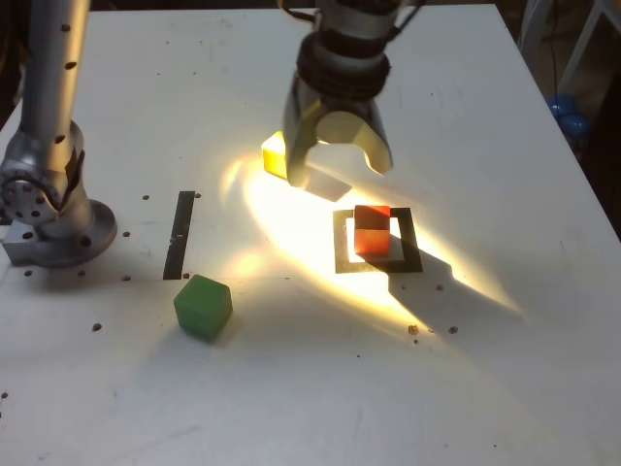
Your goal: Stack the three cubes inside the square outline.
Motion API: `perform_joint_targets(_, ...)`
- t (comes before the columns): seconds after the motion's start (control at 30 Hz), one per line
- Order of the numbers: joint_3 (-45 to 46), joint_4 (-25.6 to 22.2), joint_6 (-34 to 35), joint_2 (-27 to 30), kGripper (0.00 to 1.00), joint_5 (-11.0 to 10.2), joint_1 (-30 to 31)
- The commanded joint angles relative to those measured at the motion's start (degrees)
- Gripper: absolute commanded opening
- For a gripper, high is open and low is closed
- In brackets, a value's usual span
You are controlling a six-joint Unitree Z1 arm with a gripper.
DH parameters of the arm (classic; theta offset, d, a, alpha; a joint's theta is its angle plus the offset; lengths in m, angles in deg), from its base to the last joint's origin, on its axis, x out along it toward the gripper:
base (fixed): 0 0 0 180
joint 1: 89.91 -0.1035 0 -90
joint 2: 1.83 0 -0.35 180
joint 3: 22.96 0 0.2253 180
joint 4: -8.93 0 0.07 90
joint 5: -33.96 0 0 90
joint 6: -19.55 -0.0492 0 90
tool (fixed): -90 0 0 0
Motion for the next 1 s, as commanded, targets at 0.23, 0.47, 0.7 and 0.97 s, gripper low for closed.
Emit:
perform_joint_targets(0.23, 5.52, 0.55, -4.01, 4.50, 1.00, -0.38, -8.69)
perform_joint_targets(0.47, 10.69, 5.72, -19.79, 5.70, 1.00, -0.63, -14.29)
perform_joint_targets(0.7, 17.42, 12.43, -38.17, 6.23, 0.99, -2.75, -19.34)
perform_joint_targets(0.97, 20.41, 16.99, -45.25, 6.15, 0.99, -4.30, -21.66)
